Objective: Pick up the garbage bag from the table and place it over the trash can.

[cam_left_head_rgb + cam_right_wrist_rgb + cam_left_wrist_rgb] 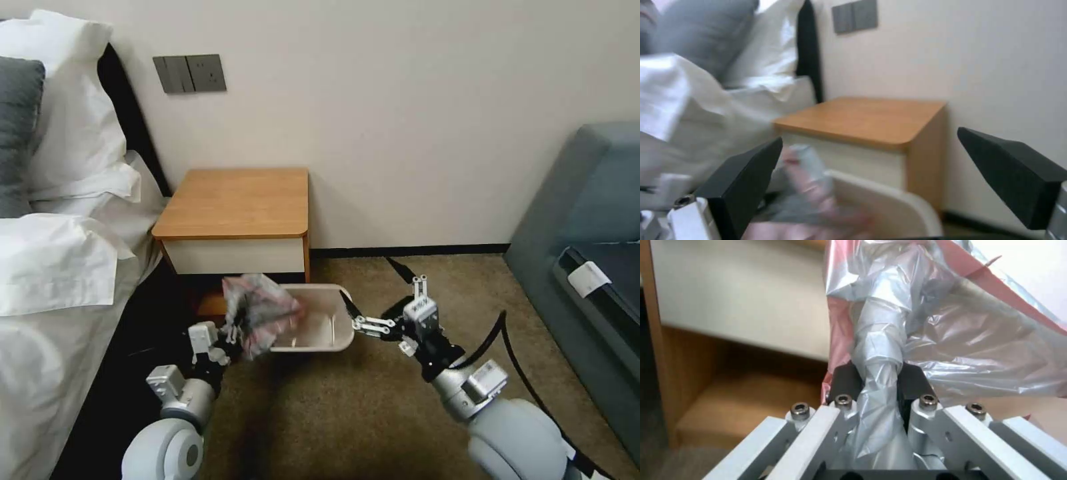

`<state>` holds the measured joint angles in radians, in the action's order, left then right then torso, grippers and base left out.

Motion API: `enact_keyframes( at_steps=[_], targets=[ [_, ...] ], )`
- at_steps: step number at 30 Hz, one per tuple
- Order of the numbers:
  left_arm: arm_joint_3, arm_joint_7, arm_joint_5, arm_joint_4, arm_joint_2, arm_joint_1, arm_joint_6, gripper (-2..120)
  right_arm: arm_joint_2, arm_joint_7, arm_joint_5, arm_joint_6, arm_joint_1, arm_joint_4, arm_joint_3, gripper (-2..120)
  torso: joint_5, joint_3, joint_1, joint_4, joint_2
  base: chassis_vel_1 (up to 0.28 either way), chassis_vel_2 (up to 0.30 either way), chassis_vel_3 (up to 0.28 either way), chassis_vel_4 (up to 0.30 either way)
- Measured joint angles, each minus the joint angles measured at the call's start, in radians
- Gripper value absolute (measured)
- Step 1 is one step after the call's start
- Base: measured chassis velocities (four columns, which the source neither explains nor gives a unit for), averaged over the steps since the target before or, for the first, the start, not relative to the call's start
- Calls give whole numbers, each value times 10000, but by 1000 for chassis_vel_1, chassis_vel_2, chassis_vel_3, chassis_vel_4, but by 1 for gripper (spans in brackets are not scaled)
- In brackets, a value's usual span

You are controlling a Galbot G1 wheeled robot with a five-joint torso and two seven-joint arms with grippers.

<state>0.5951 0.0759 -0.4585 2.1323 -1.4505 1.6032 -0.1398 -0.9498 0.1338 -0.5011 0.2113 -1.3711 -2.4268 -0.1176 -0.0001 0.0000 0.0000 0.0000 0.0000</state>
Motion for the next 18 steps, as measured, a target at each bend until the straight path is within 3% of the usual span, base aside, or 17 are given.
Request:
enact_keyframes(
  at_steps=[8, 13, 18],
  targets=[
    [-65, 323, 724, 274, -74, 310, 676, 10, 209, 185, -1897, 1587, 1257, 22, 595, 100, 2, 0, 0, 0, 0, 0, 0, 0, 0],
    [-72, 507, 1030, 276, -129, 395, 890, 10, 395, 277, -1949, 2184, 2164, 352, 1130, 100, 1, 0, 0, 0, 0, 0, 0, 0, 0],
    [-104, 620, 1207, 276, -191, 473, 1012, 10, 324, 527, -1823, 2710, 3480, 1124, 2661, 100, 1, 0, 0, 1, 0, 0, 0, 0, 0]
  ],
)
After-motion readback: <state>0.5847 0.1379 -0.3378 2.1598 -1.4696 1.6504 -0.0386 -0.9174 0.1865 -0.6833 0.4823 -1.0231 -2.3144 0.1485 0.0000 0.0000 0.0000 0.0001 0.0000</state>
